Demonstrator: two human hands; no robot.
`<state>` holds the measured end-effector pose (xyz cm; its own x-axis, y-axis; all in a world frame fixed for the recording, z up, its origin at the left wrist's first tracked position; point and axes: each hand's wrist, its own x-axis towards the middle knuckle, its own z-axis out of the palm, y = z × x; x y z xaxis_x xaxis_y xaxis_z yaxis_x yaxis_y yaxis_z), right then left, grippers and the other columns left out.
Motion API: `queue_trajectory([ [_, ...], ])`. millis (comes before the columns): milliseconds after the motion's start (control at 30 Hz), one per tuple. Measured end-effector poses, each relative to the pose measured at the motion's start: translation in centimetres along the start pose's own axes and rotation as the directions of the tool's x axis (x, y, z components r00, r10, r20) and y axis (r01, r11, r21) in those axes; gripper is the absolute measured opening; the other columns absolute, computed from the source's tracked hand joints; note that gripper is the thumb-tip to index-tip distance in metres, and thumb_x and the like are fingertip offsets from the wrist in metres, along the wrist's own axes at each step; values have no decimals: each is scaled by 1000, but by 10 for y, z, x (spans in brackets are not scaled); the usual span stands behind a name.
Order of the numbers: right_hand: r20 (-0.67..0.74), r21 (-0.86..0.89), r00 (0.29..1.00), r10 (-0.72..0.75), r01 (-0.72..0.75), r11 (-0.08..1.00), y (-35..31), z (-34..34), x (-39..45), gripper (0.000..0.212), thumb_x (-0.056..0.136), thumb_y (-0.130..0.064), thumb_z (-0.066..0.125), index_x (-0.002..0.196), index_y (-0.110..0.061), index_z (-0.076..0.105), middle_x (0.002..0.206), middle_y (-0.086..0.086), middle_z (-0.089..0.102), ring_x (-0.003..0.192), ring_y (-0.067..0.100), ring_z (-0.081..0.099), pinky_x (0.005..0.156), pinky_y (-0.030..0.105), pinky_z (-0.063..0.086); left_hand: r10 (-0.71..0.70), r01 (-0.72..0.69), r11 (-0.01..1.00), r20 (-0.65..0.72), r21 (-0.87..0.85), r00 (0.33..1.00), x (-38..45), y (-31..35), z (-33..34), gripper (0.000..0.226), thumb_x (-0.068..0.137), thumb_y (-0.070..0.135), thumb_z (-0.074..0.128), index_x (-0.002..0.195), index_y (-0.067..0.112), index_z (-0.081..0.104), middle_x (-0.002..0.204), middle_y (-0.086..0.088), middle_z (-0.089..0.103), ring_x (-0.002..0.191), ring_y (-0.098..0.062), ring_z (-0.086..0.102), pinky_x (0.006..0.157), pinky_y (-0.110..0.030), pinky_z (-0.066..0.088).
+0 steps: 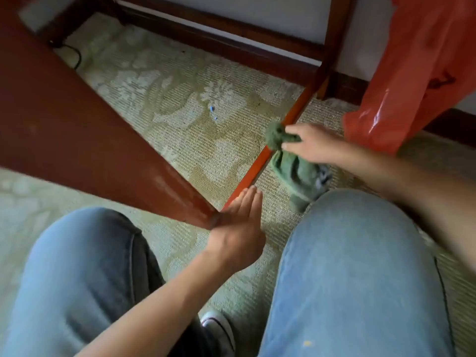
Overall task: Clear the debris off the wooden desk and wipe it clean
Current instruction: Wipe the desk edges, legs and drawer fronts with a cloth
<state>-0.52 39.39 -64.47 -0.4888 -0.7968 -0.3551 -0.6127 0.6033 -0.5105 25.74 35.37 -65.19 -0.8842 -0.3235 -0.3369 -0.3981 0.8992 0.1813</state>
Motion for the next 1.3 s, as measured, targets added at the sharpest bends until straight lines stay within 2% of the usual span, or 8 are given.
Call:
queue_trajectory([
  [100,-34,19,998,-46,46,999,-41,-47,-17,65,96,-41,71,155,-26,47,150,3,55,132,26,55,109,37,44,14,-21,984,-45,-175,999,-36,-13,-12,54,90,23,43,140,6,55,141,-12,60,127,-31,60,102,-46,54],
  [267,119,260,963,-242,205,944,-129,-28,-58,20,92,-40,73,103,-24,70,100,-2,71,99,18,69,82,33,56,43,-54,998,-256,-35,966,-102,-32,-50,45,96,22,47,140,17,57,136,4,63,107,-20,68,78,-37,60],
  [467,224,575,956,-188,26,818,-148,56,-80,44,95,-62,55,105,-23,73,102,2,76,99,18,71,92,36,55,239,-69,915,-395,398,887,-128,-20,-67,50,89,12,50,134,-4,64,150,-18,55,150,-34,39,127,-51,22],
  [600,466,466,880,-86,-161,870,-128,95,-70,80,85,-76,32,135,-19,59,144,13,54,131,31,54,110,55,44,149,92,827,-373,554,916,-132,-28,-77,75,87,15,54,157,-3,35,169,-13,25,159,-24,19,131,-43,8],
  [733,364,561,924,-116,-118,820,-142,71,-82,67,90,-71,42,127,-20,65,126,7,68,118,24,62,107,51,48,175,111,679,-307,725,935,-129,-44,-74,74,91,16,42,162,2,26,173,-9,17,159,-19,14,131,-40,0],
  [933,-69,801,954,-292,227,553,-167,12,-99,47,97,-55,51,80,-13,62,75,1,63,75,22,60,78,47,48,148,64,716,-241,695,959,-130,-36,-87,87,79,24,55,158,-4,29,173,-17,4,161,-24,3,131,-41,-3],
  [1167,140,535,974,-178,77,841,-158,41,-92,38,103,-48,43,81,-18,53,78,-1,60,81,16,58,78,38,43,185,121,790,-421,601,888,-156,-18,-129,82,80,19,61,156,-2,37,169,-13,27,159,-24,20,130,-42,11],
  [1300,70,652,990,-124,48,757,-163,32,-112,43,105,-48,42,86,-12,58,78,7,58,81,20,58,75,37,44,247,244,750,-603,614,759,-179,-25,-172,80,84,21,60,158,2,36,171,-8,24,160,-22,14,131,-42,6],
])
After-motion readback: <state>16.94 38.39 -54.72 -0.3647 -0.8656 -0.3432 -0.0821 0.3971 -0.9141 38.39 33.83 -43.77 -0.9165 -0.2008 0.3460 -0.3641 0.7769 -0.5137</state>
